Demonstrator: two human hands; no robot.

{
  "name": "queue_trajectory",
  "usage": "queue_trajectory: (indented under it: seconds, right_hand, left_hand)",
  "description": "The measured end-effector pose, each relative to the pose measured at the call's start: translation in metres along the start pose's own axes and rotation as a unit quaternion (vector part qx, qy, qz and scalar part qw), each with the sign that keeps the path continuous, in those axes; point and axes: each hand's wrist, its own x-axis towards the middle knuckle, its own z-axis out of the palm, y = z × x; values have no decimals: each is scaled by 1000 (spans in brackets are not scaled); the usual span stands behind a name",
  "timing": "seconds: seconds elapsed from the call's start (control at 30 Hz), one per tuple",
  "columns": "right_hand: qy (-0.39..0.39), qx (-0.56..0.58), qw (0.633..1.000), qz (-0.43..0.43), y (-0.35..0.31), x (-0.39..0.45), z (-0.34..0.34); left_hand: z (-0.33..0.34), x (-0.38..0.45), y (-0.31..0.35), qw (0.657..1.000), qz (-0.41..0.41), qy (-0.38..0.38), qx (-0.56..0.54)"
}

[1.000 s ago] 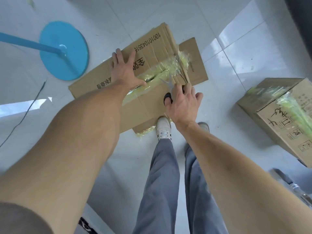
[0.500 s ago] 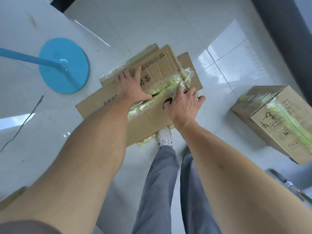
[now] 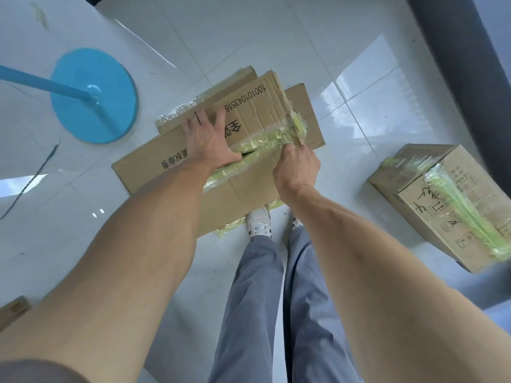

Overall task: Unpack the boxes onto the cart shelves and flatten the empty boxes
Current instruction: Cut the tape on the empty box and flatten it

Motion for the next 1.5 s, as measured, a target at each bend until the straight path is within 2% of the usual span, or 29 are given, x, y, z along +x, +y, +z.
queue_trajectory:
  seconds: [0.1,0.3,0.4,0.43,0.47,0.53,0.57,0.6,0.67,0.7,0.73,0.77,0.83,0.9,0.93,1.1,1.3,1.5]
  right_hand:
    - [6,6,1000,-11,14,-3,1]
    - [64,-35,997,2,38,-8,0]
    - [61,-13,998,12,49,-6,-11]
    - [67,-1,997,36,52,-7,-15]
    - [83,41,990,103,56,-5,-18]
    - [111,162,924,327,68,1,-35]
    - [103,193,899,380,73,3,-40]
    - [99,155,916,357,77,3,-42]
    - [96,98,971,196,76,-2,-39]
    - [81,131,978,140,67,-9,-33]
    - [53,208,967,135,55,-16,-26]
    - [29,328,929,170,39,-20,-18]
    - [-12,560,782,275,11,-25,-5]
    - [-50,681,664,304,-10,-27,3]
    - [-68,713,628,304,-17,-26,8]
    - [-151,748,582,282,-29,-20,22]
    - [-209,750,538,322,-36,-8,27]
    - [-208,808,433,342,-46,-10,28]
  left_hand:
    - [-2,-5,4,1000,-1,10,2]
    - [-12,-12,9,1000,3,-12,0]
    - [-16,-14,10,1000,8,-18,0]
    - [-17,-14,10,1000,7,-21,7]
    - [-16,-15,8,1000,6,-27,14]
    - [-14,-17,3,999,-4,-35,21]
    - [-12,-18,-1,999,-12,-35,21]
    - [-10,-20,-3,999,-17,-35,20]
    - [-8,-20,1,999,-21,-31,-3]
    - [-7,-20,8,999,-24,-32,-17]
    - [-6,-19,16,999,-26,-34,-25]
    - [-5,-16,25,999,-26,-33,-25]
    - [-3,-8,41,998,-26,-41,-31]
    - [-2,4,47,997,-30,-51,-41]
    - [-2,11,47,997,-30,-55,-37]
    - [-16,45,18,999,-11,-49,2]
    - [-11,48,17,996,35,-75,41]
    - [-21,53,3,993,79,-85,33]
